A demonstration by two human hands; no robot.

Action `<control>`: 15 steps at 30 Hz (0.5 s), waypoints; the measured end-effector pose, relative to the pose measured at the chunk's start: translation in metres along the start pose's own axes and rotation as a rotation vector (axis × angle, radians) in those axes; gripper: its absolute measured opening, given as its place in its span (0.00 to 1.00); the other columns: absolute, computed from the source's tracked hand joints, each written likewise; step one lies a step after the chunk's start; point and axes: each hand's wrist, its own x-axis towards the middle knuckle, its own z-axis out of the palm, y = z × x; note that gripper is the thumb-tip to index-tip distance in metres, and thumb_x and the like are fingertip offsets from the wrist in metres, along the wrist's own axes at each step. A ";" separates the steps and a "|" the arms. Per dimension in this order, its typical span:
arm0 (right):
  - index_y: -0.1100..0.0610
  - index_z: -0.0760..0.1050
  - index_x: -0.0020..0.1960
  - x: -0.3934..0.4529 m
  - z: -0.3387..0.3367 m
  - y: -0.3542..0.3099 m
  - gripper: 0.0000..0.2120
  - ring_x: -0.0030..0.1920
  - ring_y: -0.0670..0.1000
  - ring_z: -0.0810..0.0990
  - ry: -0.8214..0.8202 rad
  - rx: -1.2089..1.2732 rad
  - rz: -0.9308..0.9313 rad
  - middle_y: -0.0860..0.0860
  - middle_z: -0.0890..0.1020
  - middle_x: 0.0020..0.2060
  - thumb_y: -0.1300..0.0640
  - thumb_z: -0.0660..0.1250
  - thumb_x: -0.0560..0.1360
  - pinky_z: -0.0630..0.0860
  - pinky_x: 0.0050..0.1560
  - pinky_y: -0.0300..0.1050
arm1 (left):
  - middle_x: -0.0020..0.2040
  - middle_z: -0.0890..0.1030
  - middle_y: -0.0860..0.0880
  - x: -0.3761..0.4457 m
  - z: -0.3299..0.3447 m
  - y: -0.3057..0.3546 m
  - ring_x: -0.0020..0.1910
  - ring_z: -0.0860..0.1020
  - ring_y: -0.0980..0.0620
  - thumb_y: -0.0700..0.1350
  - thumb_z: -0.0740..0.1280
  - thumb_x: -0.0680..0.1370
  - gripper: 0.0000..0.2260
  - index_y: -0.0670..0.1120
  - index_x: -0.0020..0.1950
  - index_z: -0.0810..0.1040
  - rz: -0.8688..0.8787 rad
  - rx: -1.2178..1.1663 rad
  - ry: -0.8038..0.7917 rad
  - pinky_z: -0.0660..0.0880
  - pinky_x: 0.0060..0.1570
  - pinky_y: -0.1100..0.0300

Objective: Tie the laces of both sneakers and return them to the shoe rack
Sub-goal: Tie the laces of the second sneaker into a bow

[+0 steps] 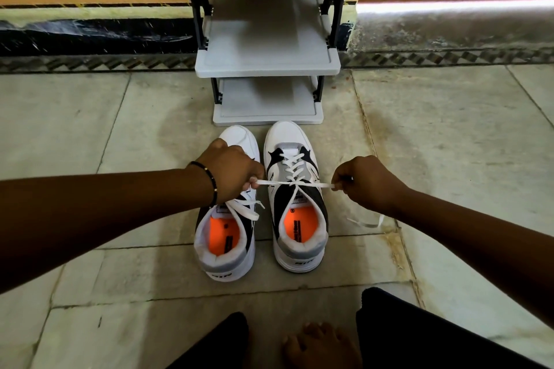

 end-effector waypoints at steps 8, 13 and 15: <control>0.62 0.82 0.46 0.002 -0.002 0.002 0.10 0.38 0.51 0.76 -0.003 -0.006 -0.017 0.58 0.85 0.40 0.68 0.62 0.72 0.71 0.38 0.39 | 0.41 0.73 0.54 0.001 0.000 0.000 0.45 0.73 0.51 0.40 0.58 0.75 0.09 0.51 0.46 0.76 0.006 0.054 -0.016 0.64 0.52 0.52; 0.61 0.82 0.46 0.002 -0.002 0.003 0.11 0.37 0.49 0.76 -0.007 0.005 -0.009 0.55 0.82 0.36 0.69 0.62 0.72 0.68 0.35 0.33 | 0.48 0.80 0.54 0.000 -0.005 0.000 0.54 0.74 0.50 0.42 0.59 0.74 0.09 0.54 0.48 0.74 0.020 0.193 -0.016 0.62 0.56 0.54; 0.61 0.82 0.46 0.002 -0.001 0.003 0.11 0.37 0.49 0.76 -0.016 -0.015 -0.015 0.51 0.79 0.34 0.69 0.62 0.72 0.69 0.36 0.33 | 0.50 0.81 0.54 0.001 -0.007 0.002 0.56 0.73 0.50 0.42 0.60 0.73 0.09 0.54 0.49 0.74 0.029 0.244 -0.026 0.61 0.57 0.54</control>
